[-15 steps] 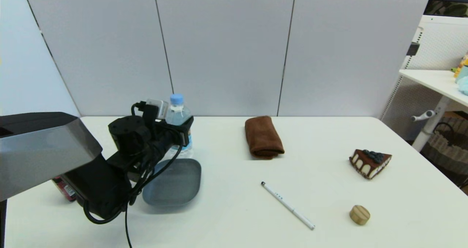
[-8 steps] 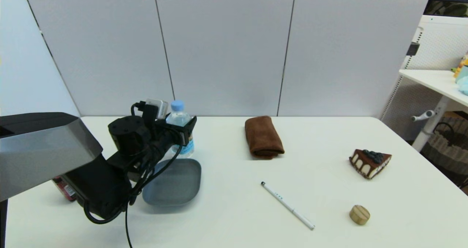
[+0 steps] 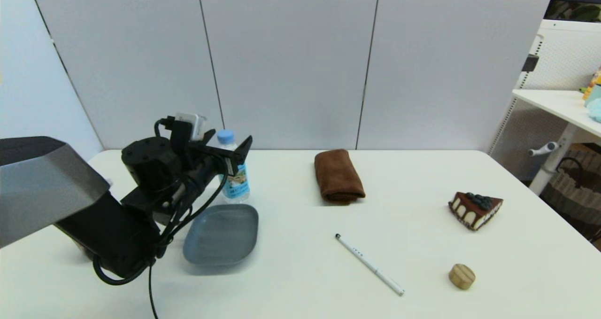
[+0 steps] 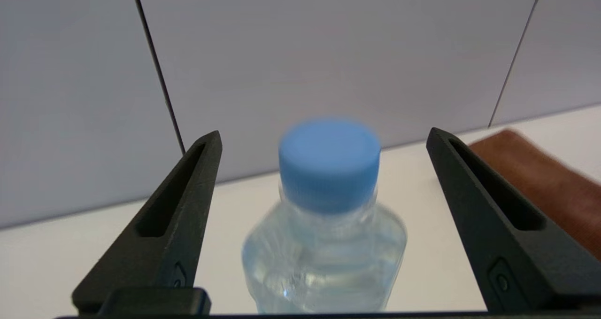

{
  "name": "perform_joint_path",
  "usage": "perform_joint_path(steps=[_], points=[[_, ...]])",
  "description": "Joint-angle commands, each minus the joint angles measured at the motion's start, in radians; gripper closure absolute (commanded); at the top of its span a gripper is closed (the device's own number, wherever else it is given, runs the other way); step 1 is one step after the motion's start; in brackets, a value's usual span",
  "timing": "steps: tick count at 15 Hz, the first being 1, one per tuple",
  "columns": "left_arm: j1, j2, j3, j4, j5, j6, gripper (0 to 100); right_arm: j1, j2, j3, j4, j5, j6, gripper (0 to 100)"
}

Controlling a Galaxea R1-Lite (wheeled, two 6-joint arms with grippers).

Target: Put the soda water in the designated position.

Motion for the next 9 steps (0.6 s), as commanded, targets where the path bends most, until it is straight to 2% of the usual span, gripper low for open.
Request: perform_joint_path(steps=[1, 3, 7, 9], points=[[0.005, -0.214, -0.028, 0.143, 0.003, 0.0, 0, 0.0, 0.001, 0.002, 0.0, 0.001, 0.001, 0], [0.005, -0.346, -0.076, 0.327, 0.021, 0.0, 0, 0.0, 0.001, 0.002, 0.0, 0.001, 0.001, 0], [0.024, -0.657, -0.205, 0.827, 0.036, 0.004, 0, 0.0, 0.001, 0.002, 0.0, 0.001, 0.001, 0], [0.078, -0.757, -0.254, 0.982, 0.036, 0.01, 0, 0.0, 0.001, 0.002, 0.0, 0.001, 0.001, 0]])
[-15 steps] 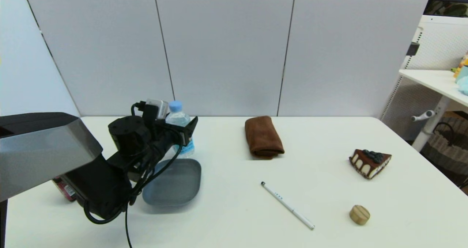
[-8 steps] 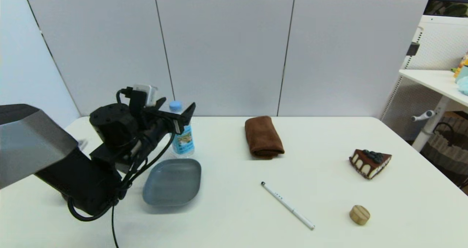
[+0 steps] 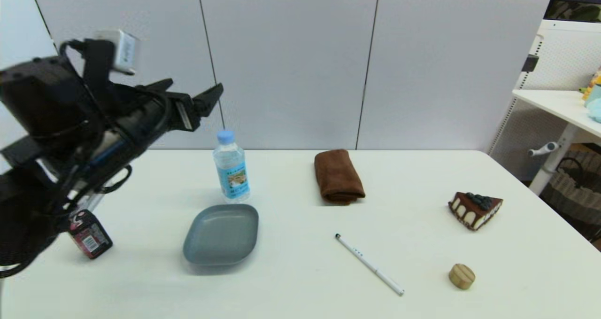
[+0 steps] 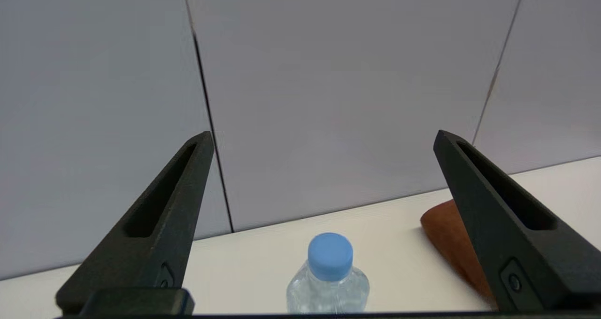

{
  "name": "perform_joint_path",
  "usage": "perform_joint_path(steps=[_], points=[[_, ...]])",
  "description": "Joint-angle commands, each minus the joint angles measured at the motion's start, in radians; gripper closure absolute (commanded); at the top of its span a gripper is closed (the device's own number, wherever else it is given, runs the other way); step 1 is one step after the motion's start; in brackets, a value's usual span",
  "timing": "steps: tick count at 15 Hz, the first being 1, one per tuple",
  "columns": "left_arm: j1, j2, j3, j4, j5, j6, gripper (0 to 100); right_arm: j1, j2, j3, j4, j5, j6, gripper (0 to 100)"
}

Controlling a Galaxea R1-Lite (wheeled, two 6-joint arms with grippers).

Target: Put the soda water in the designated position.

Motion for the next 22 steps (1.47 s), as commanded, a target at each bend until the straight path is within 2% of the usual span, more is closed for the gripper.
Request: perform_joint_path(steps=[1, 4, 6, 18, 20, 22], points=[[0.108, -0.339, -0.137, 0.481, 0.005, 0.014, 0, 0.0, 0.001, 0.002, 0.0, 0.0, 0.0, 0], [0.216, -0.476, -0.092, 0.614, -0.01, 0.035, 0, 0.0, 0.001, 0.002, 0.0, 0.0, 0.0, 0], [0.256, -0.565, -0.008, 0.643, -0.025, 0.035, 0, 0.0, 0.001, 0.002, 0.0, 0.0, 0.0, 0], [0.259, -1.117, 0.661, 0.688, -0.027, 0.037, 0, 0.0, 0.001, 0.002, 0.0, 0.0, -0.002, 0], [0.302, -1.193, 0.729, 0.692, -0.065, 0.051, 0, 0.0, 0.001, 0.002, 0.0, 0.0, 0.0, 0], [0.375, -1.272, 0.804, 0.691, -0.154, 0.052, 0, 0.0, 0.001, 0.002, 0.0, 0.0, 0.0, 0]])
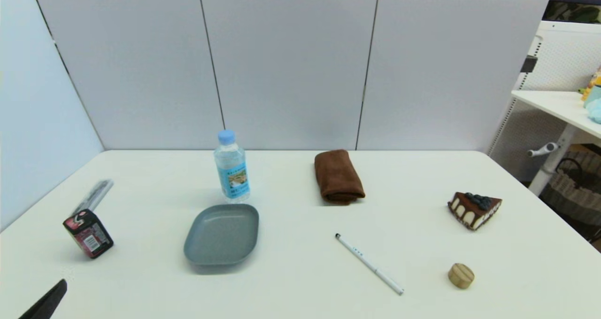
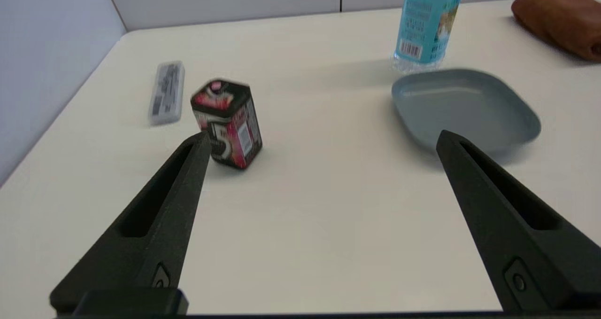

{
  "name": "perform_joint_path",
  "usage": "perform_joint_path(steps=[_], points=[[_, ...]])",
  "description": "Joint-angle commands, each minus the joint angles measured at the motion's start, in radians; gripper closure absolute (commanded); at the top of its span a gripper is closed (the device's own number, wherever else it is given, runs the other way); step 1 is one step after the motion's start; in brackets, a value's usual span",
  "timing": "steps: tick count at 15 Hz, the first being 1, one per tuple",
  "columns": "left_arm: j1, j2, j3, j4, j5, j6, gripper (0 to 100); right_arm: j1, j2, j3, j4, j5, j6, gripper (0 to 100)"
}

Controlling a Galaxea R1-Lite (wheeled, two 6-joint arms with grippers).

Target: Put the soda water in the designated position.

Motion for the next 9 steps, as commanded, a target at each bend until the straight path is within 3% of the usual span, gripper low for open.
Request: perform_joint_path(steps=[1, 3, 7, 9], points=[[0.125, -0.205, 0.13, 0.025, -0.143, 0.009, 0, 0.0, 0.001, 0.002, 0.0, 0.0, 0.001, 0], [0.13, -0.251, 0.132, 0.073, -0.153, 0.036, 0, 0.0, 0.001, 0.002, 0.0, 0.0, 0.001, 0], [0.105, -0.398, 0.126, 0.214, -0.054, 0.08, 0, 0.0, 0.001, 0.002, 0.0, 0.0, 0.001, 0], [0.107, -0.434, 0.126, 0.212, -0.055, 0.08, 0, 0.0, 0.001, 0.002, 0.0, 0.0, -0.001, 0]])
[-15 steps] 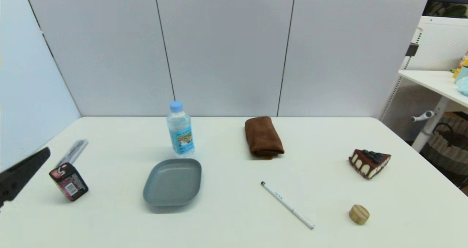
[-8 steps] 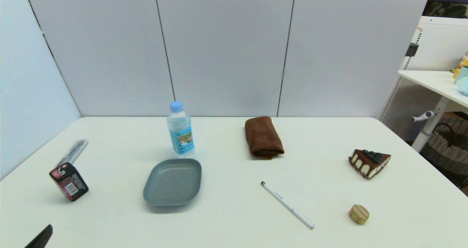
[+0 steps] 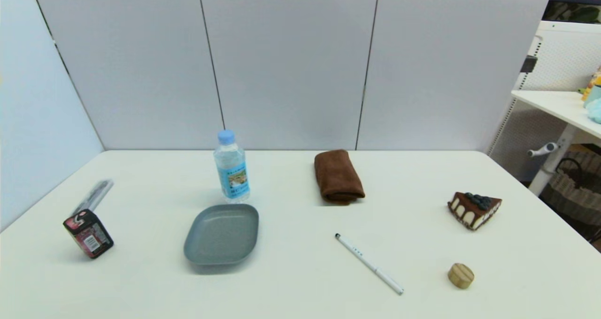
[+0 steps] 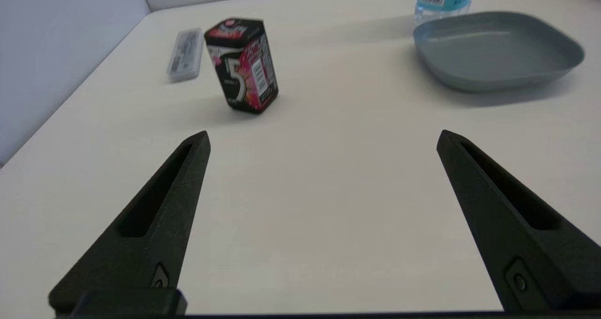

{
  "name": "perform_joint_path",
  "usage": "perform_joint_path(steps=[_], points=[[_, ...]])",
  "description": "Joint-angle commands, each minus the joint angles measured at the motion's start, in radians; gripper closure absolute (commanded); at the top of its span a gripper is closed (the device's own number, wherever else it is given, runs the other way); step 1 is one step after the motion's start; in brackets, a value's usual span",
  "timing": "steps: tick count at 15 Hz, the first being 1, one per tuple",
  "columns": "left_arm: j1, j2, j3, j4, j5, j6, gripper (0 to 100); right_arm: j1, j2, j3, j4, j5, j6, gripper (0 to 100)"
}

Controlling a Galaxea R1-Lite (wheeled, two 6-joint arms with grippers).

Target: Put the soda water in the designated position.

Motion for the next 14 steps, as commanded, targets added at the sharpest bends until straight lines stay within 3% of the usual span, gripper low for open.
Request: perform_joint_path(steps=[1, 5, 7, 9, 11, 13, 14], points=[[-0.008, -0.127, -0.004, 0.051, 0.011, 0.013, 0, 0.0, 0.001, 0.002, 0.0, 0.0, 0.001, 0], [-0.008, -0.129, 0.001, 0.045, 0.008, 0.071, 0, 0.0, 0.001, 0.002, 0.0, 0.0, -0.001, 0], [-0.008, -0.129, 0.004, 0.029, 0.011, 0.219, 0, 0.0, 0.001, 0.002, 0.0, 0.0, 0.001, 0], [-0.008, -0.129, 0.004, 0.029, 0.013, 0.216, 0, 0.0, 0.001, 0.002, 0.0, 0.0, 0.001, 0], [-0.009, -0.129, 0.004, 0.02, 0.022, 0.153, 0, 0.0, 0.001, 0.002, 0.0, 0.0, 0.001, 0], [-0.009, -0.129, 0.004, 0.02, 0.026, -0.042, 0, 0.0, 0.001, 0.002, 0.0, 0.0, 0.001, 0], [-0.009, -0.127, 0.002, 0.055, 0.028, -0.068, 0, 0.0, 0.001, 0.002, 0.0, 0.0, -0.001, 0]])
